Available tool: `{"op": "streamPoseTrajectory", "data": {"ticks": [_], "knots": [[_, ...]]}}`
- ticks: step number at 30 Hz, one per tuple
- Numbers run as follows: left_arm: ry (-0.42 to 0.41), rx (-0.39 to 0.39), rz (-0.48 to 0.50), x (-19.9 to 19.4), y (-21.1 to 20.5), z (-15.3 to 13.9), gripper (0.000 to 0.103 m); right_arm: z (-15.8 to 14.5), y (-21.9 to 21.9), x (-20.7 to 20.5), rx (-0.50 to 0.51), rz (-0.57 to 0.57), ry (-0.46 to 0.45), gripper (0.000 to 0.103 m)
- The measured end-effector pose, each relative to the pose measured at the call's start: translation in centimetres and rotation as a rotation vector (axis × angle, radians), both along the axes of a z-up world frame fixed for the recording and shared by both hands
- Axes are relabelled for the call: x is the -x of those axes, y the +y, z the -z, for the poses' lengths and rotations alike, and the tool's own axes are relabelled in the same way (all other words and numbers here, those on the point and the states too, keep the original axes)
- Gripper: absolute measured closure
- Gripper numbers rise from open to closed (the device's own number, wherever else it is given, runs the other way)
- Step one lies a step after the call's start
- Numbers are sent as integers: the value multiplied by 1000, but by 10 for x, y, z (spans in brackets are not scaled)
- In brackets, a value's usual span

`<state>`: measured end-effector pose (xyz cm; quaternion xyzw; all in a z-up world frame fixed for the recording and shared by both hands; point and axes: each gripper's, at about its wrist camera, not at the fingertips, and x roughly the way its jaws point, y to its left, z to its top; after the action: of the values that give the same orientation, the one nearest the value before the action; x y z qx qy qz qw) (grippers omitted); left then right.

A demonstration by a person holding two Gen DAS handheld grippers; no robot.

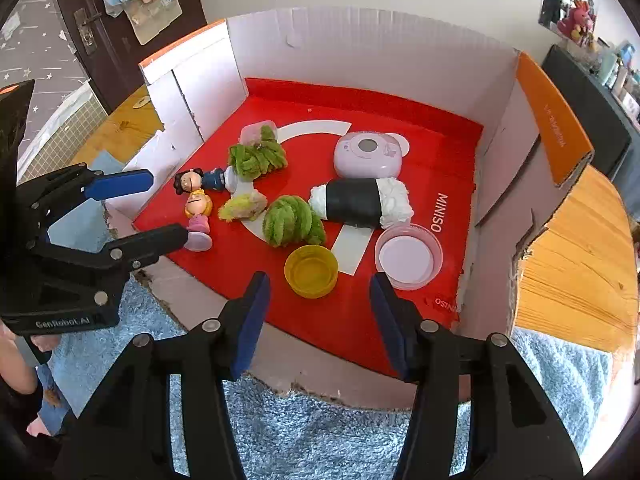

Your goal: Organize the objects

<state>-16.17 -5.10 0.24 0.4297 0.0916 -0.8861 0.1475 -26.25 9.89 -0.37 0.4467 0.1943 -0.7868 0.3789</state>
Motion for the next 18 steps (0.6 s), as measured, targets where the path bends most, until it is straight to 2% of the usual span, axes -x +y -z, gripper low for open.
{"op": "streamPoseTrajectory", "data": {"ticks": [3,7,12,18], "knots": [[10,1,-15,-6,-1,-1,32,-1,2,-4,10,3,16,49],[30,19,-36,-13,0,-4,27,-5,7,-9,40,19,44,36],[68,21,-68,-22,0,-10,23,-9,14,-18,80,44,71,34],[96,31,-91,-32,4,-13,20,-12,21,-26,122,70,88,27]]}}
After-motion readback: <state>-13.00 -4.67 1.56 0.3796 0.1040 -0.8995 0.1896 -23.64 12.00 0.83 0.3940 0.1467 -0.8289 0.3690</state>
